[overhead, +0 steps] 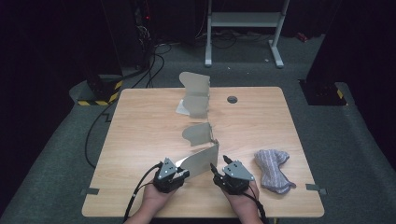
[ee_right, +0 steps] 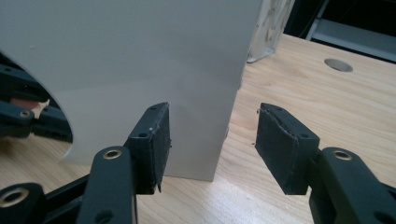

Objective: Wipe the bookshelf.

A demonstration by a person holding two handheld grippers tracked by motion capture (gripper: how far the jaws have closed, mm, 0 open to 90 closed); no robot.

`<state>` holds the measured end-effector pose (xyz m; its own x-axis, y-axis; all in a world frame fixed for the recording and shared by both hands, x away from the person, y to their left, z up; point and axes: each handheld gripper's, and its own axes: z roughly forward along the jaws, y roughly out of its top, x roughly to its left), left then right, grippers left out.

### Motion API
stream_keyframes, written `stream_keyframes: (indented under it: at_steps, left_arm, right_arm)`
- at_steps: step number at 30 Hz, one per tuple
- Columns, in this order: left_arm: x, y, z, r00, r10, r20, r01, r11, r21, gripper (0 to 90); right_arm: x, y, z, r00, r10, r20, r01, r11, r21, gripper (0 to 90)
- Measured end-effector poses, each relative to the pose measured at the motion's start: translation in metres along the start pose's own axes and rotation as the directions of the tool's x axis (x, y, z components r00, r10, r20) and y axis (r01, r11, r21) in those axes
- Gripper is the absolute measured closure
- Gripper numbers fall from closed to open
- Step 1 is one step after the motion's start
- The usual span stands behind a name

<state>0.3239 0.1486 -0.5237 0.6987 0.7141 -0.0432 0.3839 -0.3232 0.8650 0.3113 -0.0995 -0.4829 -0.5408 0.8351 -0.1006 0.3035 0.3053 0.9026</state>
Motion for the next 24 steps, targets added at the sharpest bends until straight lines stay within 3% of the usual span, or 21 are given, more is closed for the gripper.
stream_keyframes:
  at_steps: [9, 17, 24]
  left_arm:
    - [0.01, -0.004, -0.013, 0.9992, -0.033, -0.023, 0.032, 0.9993, -0.017, 64.3]
    - [0.026, -0.015, -0.033, 0.9946, -0.07, -0.077, 0.068, 0.9973, -0.025, 62.3]
    - [0.027, -0.019, -0.036, 0.9928, -0.084, -0.086, 0.082, 0.9964, -0.018, 62.3]
  right_arm:
    - [0.001, 0.0, 0.003, 1.0, 0.004, -0.003, -0.004, 1.0, 0.0, 44.5]
    - [0.003, 0.002, 0.015, 0.9998, 0.01, 0.017, -0.01, 1.0, 0.018, 43.6]
    - [-0.006, 0.004, 0.027, 0.9988, 0.034, 0.037, -0.034, 0.999, 0.023, 43.8]
